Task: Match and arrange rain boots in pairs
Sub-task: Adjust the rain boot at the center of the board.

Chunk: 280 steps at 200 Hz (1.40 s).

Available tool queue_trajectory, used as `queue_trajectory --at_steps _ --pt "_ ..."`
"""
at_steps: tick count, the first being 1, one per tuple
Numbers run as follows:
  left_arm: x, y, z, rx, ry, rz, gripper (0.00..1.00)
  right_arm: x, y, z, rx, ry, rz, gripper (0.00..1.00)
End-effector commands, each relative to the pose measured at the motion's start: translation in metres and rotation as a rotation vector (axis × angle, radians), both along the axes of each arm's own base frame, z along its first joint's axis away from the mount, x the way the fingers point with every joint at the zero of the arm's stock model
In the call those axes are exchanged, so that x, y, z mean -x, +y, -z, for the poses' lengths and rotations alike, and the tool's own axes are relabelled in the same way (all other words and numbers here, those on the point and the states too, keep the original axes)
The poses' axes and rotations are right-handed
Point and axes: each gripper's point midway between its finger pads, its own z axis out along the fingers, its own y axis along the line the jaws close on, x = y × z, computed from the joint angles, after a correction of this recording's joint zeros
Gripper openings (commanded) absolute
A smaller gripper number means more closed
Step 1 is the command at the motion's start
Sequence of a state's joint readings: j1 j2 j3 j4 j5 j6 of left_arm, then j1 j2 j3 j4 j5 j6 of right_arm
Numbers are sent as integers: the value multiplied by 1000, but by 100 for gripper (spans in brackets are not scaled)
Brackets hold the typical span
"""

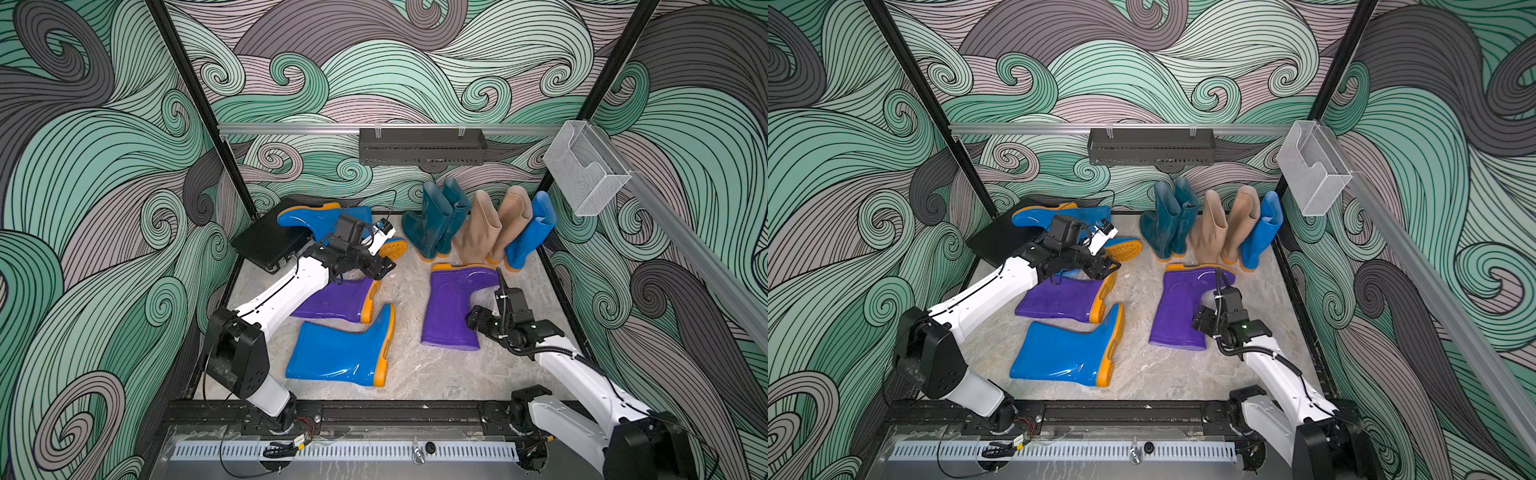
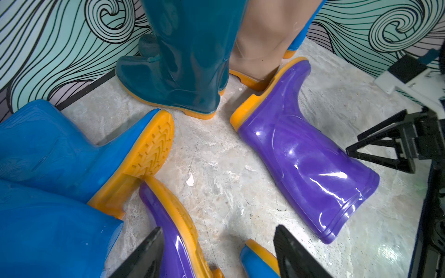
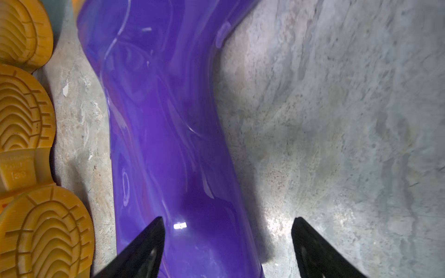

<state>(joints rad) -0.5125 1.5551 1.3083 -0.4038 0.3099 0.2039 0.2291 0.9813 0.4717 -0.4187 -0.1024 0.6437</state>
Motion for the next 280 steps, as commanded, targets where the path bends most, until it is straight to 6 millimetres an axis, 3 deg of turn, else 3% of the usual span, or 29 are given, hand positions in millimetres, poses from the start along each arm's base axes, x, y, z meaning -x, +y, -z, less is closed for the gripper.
queue_trajectory --at_steps 1,36,55,84,118,156,189,212,254,280 --pt "6 -1 -8 -14 -45 13 74 -2 10 -1 -100 -5 17 83" --pt "11 -5 -3 -24 -41 18 74 -5 22 7 -188 -49 -14 80" --pt "12 -5 0 -41 -38 16 74 -6 24 10 -198 -55 -25 71" --pt "20 -6 9 -71 -29 35 74 -8 24 5 -206 -83 -25 37" --pt "30 -15 18 -111 -37 92 75 -10 20 -28 -205 -163 -9 6" --pt "59 -45 29 -143 -84 282 81 -16 23 -85 -251 -270 -11 0" --pt "89 -68 35 -148 -182 479 81 -21 35 -116 -311 -248 -37 0" --pt "111 -71 43 -163 -282 625 82 -29 45 -134 -344 -236 -81 0" --pt "101 -73 36 -190 -429 634 85 -36 58 -140 -371 -191 -145 1" --pt "94 -84 34 -171 -445 654 85 -37 61 -141 -388 -176 -154 1"
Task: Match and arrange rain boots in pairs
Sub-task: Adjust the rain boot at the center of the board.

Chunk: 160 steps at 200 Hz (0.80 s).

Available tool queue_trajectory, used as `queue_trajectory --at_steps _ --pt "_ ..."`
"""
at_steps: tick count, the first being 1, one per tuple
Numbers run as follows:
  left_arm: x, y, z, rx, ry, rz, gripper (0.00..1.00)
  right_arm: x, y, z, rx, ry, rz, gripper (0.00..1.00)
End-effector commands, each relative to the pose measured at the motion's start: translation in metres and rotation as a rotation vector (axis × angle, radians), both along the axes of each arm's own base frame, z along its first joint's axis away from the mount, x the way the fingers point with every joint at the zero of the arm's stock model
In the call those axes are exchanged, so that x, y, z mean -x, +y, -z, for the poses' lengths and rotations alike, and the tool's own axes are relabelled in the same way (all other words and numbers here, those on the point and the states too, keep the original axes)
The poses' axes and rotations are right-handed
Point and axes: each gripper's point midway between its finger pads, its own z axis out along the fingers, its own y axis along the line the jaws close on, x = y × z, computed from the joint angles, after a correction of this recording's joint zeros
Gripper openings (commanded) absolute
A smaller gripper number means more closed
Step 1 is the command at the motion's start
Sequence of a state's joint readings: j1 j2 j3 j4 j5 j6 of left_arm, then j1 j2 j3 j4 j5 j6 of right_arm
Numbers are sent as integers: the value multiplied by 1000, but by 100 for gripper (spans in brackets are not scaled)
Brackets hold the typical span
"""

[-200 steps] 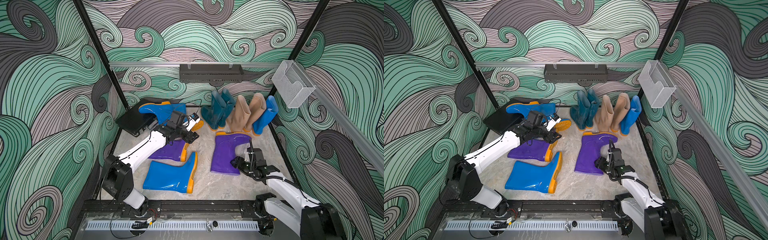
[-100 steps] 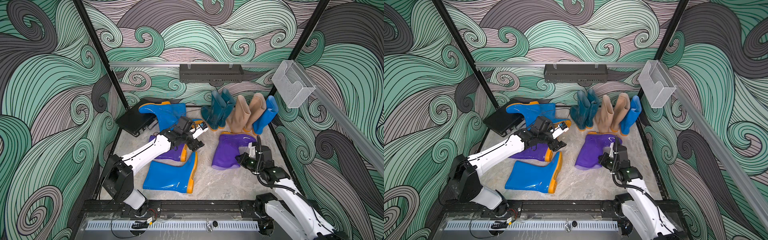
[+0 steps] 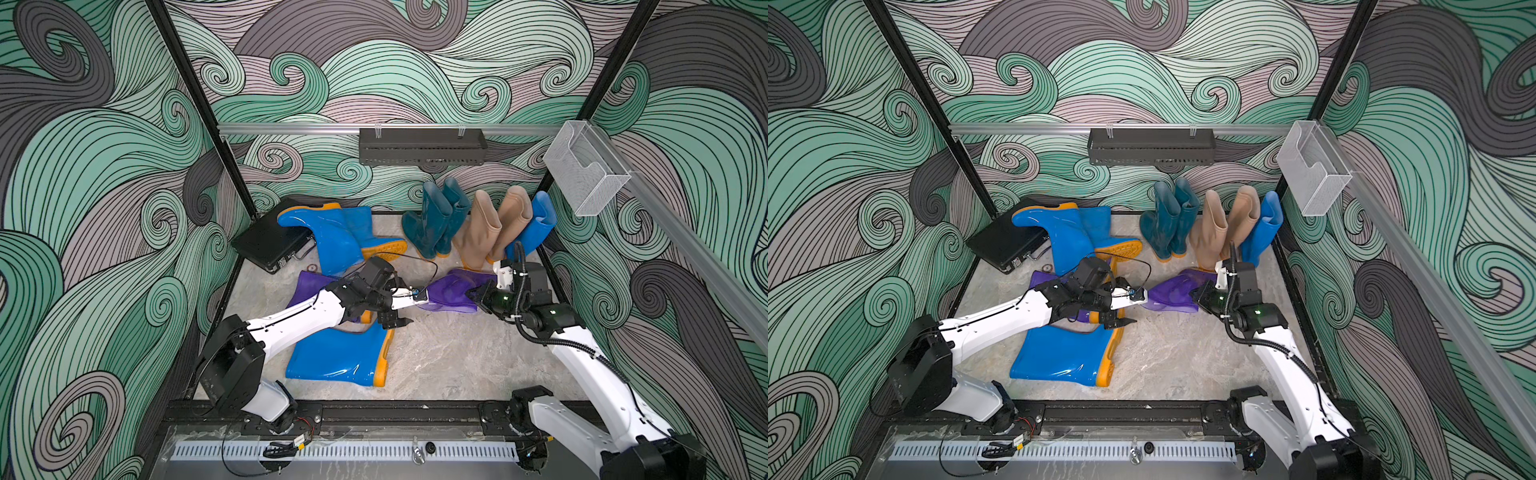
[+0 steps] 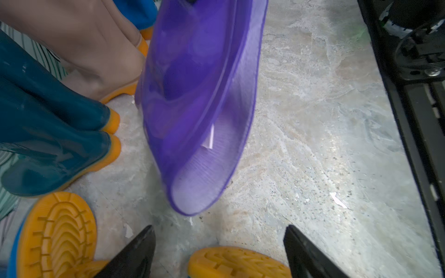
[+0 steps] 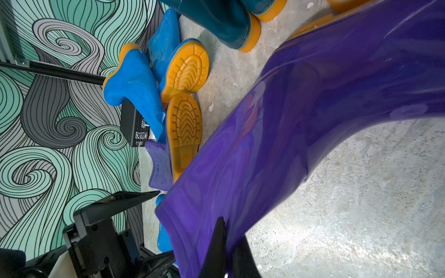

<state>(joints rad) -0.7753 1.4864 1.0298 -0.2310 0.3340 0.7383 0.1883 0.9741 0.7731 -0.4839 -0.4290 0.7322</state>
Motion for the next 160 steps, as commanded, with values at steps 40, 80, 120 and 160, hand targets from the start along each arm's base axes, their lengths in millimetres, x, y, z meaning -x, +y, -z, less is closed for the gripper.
queue_trajectory --at_steps 40,80,120,160 --pt "6 -40 -18 51 -14 202 77 -6 12 -22 -48 -33 -56 2" --pt "13 -35 -14 38 -73 248 78 -11 16 -27 -53 -38 -81 3" --pt "7 -32 -3 -18 -117 248 80 -13 19 -27 -59 -31 -97 3" --pt "-15 -50 -6 -6 -136 203 69 -15 20 -31 -61 -40 -107 3"
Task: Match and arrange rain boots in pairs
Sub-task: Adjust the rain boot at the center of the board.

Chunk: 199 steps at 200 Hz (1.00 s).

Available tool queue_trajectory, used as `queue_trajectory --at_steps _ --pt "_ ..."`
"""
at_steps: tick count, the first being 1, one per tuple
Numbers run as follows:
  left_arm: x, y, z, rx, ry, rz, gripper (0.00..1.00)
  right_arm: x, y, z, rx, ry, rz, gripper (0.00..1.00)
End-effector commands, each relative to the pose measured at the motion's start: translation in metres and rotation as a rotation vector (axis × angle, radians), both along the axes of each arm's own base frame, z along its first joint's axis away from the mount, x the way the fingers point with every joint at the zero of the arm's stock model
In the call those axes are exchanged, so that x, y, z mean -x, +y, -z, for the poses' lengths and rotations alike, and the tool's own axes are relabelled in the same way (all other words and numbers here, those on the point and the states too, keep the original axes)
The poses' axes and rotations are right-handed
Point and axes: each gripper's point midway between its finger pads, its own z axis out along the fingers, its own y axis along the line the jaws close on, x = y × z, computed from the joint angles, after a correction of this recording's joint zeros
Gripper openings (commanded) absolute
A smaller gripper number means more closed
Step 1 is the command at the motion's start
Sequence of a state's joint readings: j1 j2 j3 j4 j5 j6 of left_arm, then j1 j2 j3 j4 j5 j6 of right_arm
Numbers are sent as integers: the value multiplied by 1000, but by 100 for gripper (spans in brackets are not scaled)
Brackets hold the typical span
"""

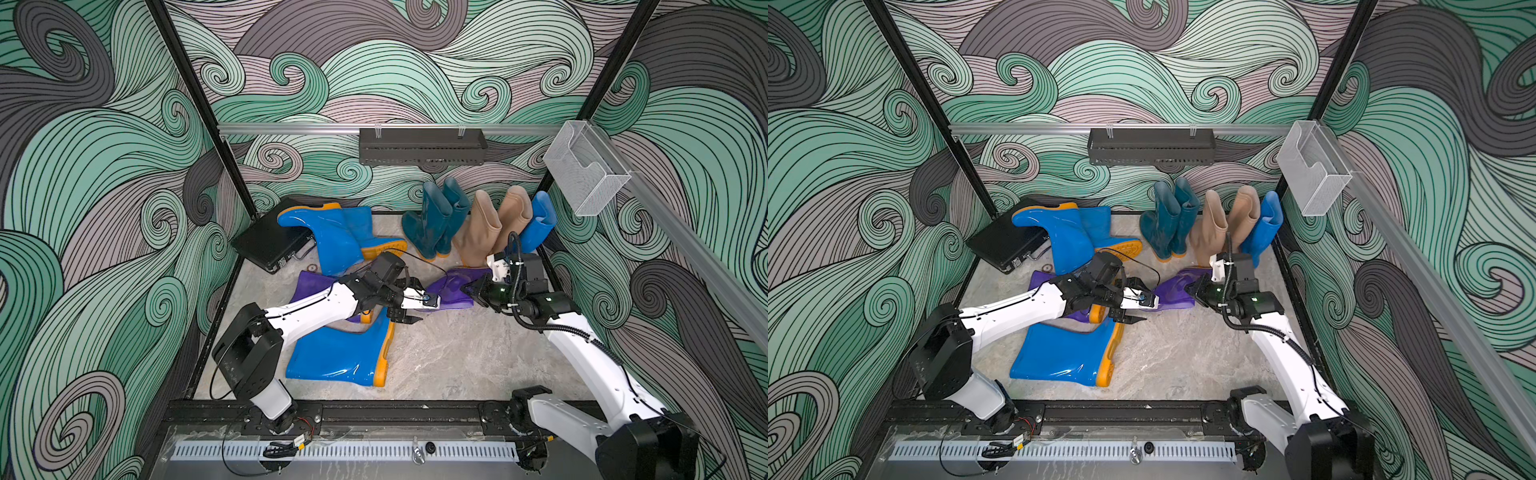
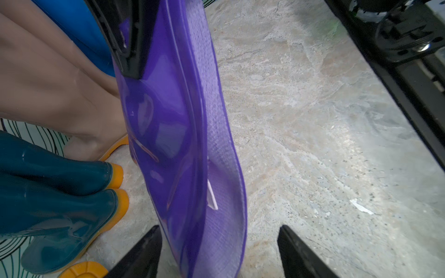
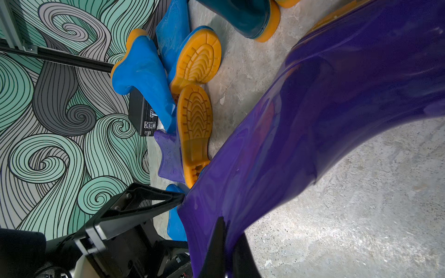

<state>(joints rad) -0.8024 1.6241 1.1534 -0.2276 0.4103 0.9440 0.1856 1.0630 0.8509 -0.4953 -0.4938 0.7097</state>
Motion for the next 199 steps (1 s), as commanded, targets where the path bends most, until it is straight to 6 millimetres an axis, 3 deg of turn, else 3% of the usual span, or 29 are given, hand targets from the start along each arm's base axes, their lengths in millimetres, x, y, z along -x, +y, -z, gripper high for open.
queue_trajectory --at_steps 1,36,52,65,83,117,138,199 --pt "-12 -13 -7 12 -28 -11 68 -4 9 -22 -34 -59 -48 3" --pt "-9 -20 -1 -17 -3 -5 49 -11 10 -31 -46 -72 -59 5" --pt "-11 -20 -1 -27 -6 -26 25 -14 11 -36 -55 -78 -66 6" --pt "-11 -20 -9 -30 11 -48 0 -16 10 -39 -54 -89 -67 7" --pt "-6 -19 -29 -32 65 -83 0 -17 6 -40 -20 -120 -69 12" --pt "3 -27 -71 63 208 -152 0 -21 3 -35 -4 -122 -59 45" --pt "7 -31 -85 67 310 -198 0 -28 6 -30 -13 -118 -61 58" --pt "6 -31 -102 -5 522 -364 0 -61 15 -12 -68 -89 -42 71"
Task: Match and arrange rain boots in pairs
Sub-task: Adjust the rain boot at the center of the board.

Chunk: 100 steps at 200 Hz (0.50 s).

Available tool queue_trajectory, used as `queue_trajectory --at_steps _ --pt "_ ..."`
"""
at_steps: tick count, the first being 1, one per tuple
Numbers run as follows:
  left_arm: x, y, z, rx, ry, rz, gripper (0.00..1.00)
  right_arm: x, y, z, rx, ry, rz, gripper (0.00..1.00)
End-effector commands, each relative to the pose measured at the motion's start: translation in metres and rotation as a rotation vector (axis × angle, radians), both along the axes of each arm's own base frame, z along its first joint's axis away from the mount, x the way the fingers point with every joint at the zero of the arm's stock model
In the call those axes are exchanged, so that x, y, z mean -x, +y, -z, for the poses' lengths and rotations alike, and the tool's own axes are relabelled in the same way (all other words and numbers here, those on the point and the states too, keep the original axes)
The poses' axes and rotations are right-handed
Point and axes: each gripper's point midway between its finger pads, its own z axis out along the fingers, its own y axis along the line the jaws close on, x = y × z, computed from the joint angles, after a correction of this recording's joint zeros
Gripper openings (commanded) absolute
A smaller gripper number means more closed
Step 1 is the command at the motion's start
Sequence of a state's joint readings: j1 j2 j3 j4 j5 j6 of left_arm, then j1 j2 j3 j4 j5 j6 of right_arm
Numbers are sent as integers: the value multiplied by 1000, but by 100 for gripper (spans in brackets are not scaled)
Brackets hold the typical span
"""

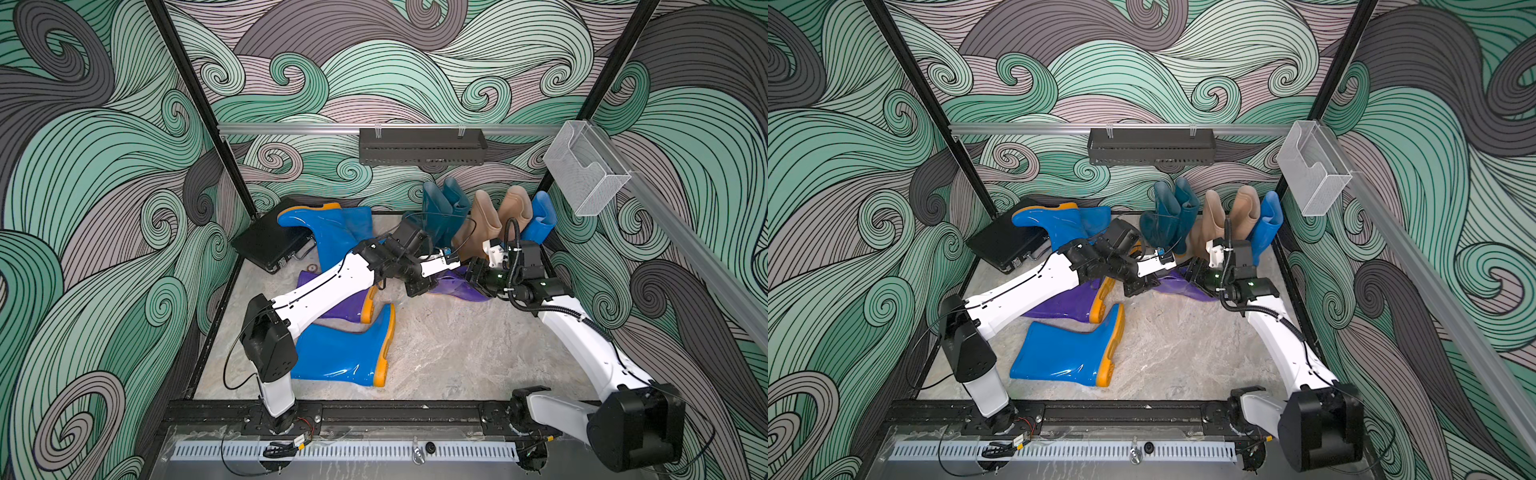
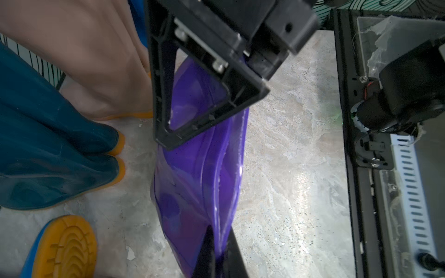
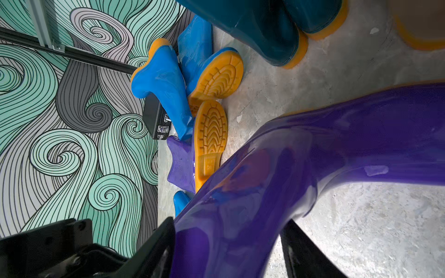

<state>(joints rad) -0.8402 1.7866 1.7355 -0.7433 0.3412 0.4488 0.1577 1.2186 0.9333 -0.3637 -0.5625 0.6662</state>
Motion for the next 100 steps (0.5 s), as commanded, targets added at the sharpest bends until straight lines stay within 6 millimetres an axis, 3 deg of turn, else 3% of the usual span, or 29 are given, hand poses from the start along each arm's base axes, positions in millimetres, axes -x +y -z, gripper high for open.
queue_trajectory --at_steps 1,56,91,100 --pt "20 -6 -21 35 137 -27 0 -18 6 0 -36 -12 5 71" --pt "15 -5 -38 35 232 -152 0 -43 8 -6 -4 -28 -7 79" --pt "7 2 -38 22 275 -229 0 -59 4 -26 9 -63 -21 85" --pt "3 5 -36 18 280 -250 0 -63 0 -33 14 -84 -9 91"
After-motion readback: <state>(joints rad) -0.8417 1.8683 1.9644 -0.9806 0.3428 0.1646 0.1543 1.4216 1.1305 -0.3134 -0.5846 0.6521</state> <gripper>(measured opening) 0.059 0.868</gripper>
